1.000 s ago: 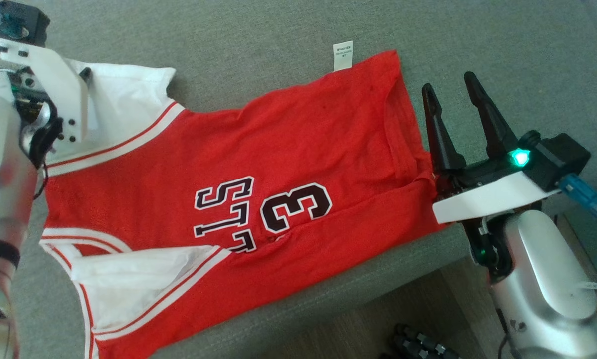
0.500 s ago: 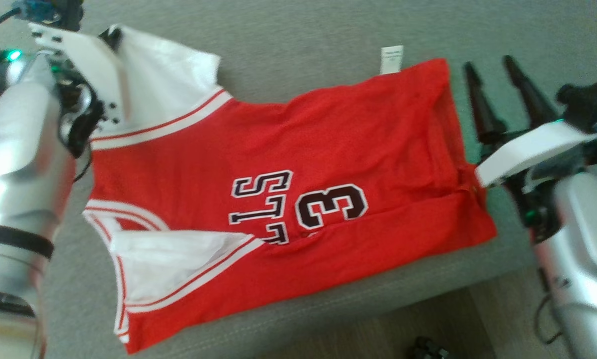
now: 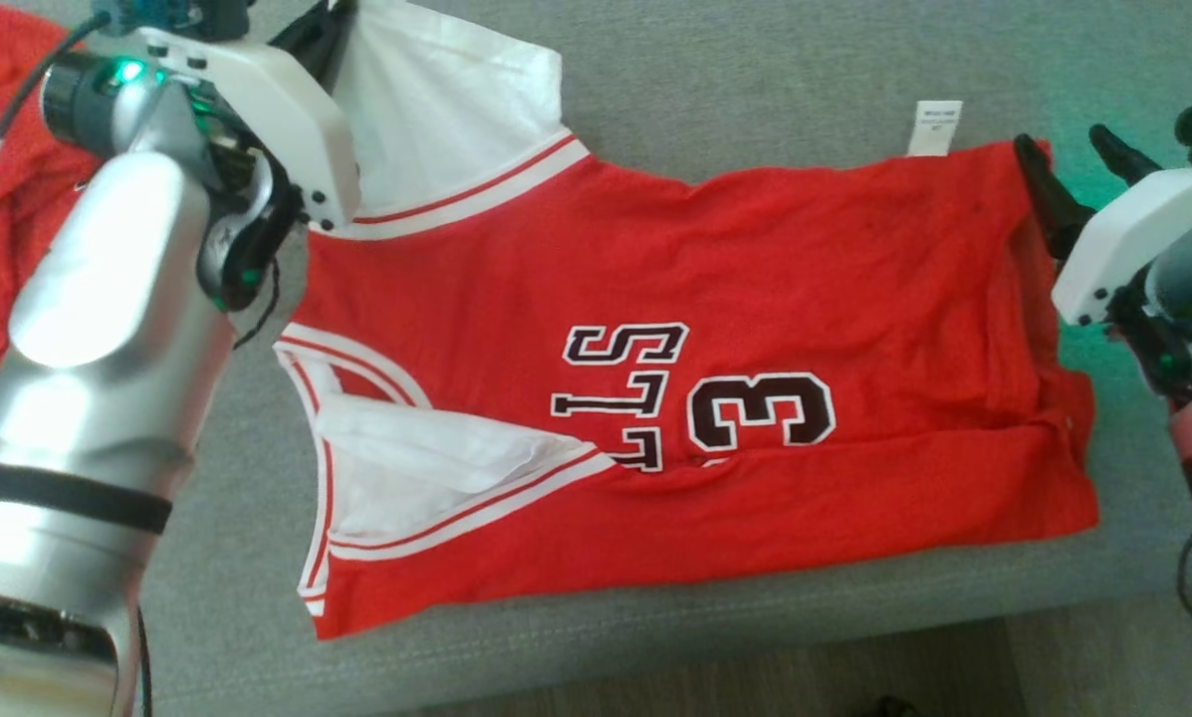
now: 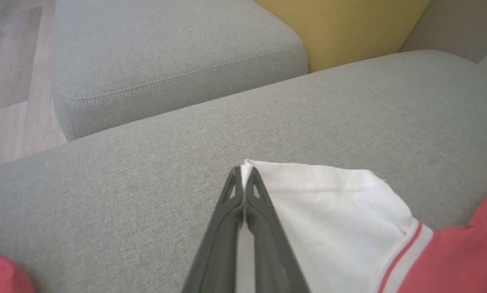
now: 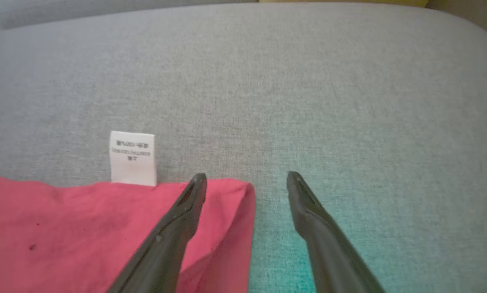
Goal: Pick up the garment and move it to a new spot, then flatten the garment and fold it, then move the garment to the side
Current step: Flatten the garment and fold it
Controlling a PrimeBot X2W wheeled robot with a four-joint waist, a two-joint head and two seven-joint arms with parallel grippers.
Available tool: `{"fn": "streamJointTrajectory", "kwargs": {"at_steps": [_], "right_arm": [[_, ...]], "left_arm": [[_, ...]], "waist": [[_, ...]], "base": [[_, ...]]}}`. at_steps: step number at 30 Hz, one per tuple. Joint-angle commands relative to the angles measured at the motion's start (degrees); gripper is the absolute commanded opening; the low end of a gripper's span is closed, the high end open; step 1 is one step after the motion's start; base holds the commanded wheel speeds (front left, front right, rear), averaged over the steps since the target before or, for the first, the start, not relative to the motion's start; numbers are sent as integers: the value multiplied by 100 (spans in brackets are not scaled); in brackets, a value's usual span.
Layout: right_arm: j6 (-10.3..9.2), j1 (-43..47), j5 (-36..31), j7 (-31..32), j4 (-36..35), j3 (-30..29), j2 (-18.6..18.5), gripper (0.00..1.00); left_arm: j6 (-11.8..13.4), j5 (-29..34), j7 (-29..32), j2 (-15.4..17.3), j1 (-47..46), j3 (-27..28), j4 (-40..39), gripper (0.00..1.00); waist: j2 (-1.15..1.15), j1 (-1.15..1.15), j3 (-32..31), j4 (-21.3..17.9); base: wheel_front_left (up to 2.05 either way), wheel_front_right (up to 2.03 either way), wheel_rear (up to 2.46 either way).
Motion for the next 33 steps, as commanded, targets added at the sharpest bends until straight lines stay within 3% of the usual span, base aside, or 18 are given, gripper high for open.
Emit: {"fn": "streamJointTrajectory", "kwargs": {"at_steps": [1,15,16,17,18,33], "right_arm": [[43,-97,46,37,-32,99,-176,100],[43,-488,450,37,761,924,-269,100],[43,-500,489,20,795,975,-277,49],[43,-518,516,-7,820,1034,-294,8],[43,-532,540,-31,843,1098,-312,0],[43,-1053,472,-976,1557,1201,-410,0]], "left_arm": [[57,-2,-38,178,-139,190,-260,0],[206,-85,128,309,141,144,-683,0],[216,-92,138,319,153,143,-706,0],[226,-98,149,329,164,143,-727,0],[236,-104,158,339,177,142,-746,0],[516,-137,-96,421,133,296,-691,0]], "waist": [[0,0,25,58],[0,0,46,91],[0,0,48,94],[0,0,49,97],[0,0,50,101],[0,0,24,117]], "base": [[0,0,0],[0,0,0],[0,0,0],[0,0,0],[0,0,0],[0,0,0]]}}
